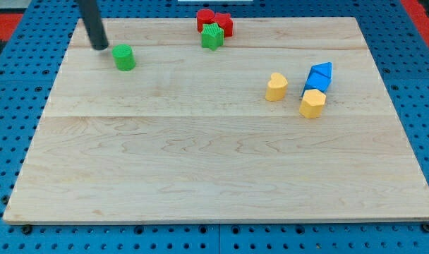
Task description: Push the red blocks into the green blocks
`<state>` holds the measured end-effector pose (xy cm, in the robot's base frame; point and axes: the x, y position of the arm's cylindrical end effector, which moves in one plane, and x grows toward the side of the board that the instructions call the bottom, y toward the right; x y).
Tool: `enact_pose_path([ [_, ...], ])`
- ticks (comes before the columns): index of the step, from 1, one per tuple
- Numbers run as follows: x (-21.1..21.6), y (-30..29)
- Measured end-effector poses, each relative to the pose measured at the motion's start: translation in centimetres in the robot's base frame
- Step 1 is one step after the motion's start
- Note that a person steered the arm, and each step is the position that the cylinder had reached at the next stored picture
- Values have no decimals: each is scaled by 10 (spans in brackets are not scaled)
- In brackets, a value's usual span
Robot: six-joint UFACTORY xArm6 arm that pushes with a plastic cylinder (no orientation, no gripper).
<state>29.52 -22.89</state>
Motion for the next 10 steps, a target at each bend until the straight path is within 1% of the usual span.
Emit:
enact_pose_path([
  [1, 22, 17],
  [3, -14, 136],
  [4, -31, 77],
  [5, -102, 99],
  [7, -103, 119],
  [8, -102, 161],
  [10, -98, 212],
])
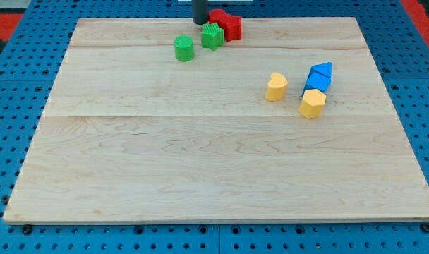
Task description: Push the red blocks into the green blocks
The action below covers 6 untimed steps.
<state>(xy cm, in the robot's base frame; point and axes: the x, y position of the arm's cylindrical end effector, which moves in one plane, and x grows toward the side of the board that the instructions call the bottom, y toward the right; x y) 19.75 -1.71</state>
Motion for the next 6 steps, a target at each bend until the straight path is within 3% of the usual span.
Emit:
enact_pose_path([
  [3, 17, 20],
  [5, 40, -98],
  [6, 89, -118],
])
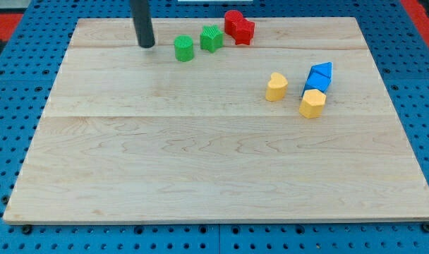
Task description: Push the red blocks into the green blocks
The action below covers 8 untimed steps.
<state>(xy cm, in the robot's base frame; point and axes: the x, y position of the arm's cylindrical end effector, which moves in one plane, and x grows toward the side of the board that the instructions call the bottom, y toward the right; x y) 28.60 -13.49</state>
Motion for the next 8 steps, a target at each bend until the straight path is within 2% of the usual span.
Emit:
enact_pose_path([
  [1, 14, 38],
  [2, 25, 130],
  [3, -10, 225],
  [4, -73, 292],
  [5, -94, 259],
  [6, -94, 259],
  [8, -93, 193],
])
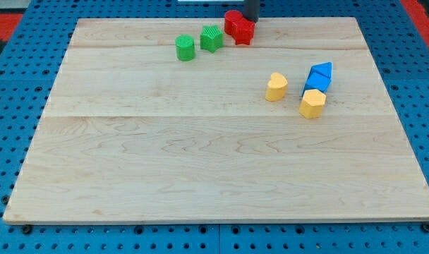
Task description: Push the red blocks into the green blocks
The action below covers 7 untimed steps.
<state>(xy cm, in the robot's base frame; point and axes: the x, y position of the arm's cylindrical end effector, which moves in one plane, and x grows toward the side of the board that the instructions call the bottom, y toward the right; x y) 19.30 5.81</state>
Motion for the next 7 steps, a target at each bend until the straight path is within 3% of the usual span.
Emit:
enact_pose_path([
  [2, 13, -83],
  [4, -1, -105],
  [5, -1, -175],
  [7, 11, -147],
])
